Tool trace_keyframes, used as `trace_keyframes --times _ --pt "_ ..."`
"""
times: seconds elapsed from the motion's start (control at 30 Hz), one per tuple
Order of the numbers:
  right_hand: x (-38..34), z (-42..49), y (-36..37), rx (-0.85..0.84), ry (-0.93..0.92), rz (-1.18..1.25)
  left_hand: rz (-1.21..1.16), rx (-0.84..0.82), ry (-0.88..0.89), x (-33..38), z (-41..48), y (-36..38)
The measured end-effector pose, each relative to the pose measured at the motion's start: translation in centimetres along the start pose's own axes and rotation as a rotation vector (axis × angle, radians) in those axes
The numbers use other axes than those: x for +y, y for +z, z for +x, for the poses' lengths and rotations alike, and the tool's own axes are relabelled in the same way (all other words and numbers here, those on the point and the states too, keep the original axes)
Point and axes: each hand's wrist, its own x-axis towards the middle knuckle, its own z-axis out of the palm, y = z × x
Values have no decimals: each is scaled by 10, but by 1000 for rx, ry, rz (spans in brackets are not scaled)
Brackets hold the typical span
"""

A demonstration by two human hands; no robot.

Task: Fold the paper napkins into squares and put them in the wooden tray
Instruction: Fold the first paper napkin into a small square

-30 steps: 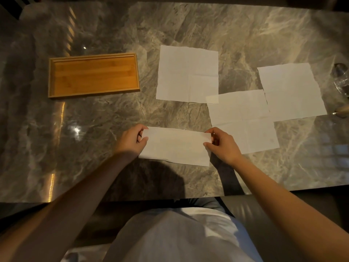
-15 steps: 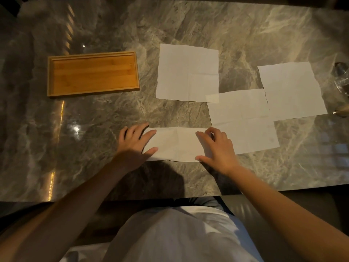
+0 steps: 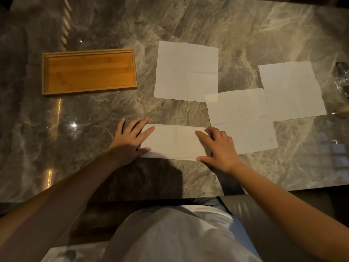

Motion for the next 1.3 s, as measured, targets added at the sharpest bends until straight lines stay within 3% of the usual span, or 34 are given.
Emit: trace_keyframes --times 0.1,0.27,0.6,0.77,0.87,1.07,1.2,1.3 --pt "-1 0 1 3 5 7 -112 107 -27 12 -4 -3" --pt "0 1 2 2 -5 -7 -70 0 25 31 -10 8" --pt "-7 -3 3 3 27 17 -89 136 -73 15 1 2" --pt "-27 -6 -2 -19 76 284 -185 349 -285 14 12 -15" --pt "-36 -7 -4 -81 33 391 -280 405 -209 28 10 -13" --pt "-41 9 -9 90 -113 173 -207 263 -146 39 5 3" --pt "-43 26 -8 -4 -170 -35 -194 195 -129 34 6 4" --pt "-39 29 -3 -56 -162 -59 -196 198 -106 29 8 1"
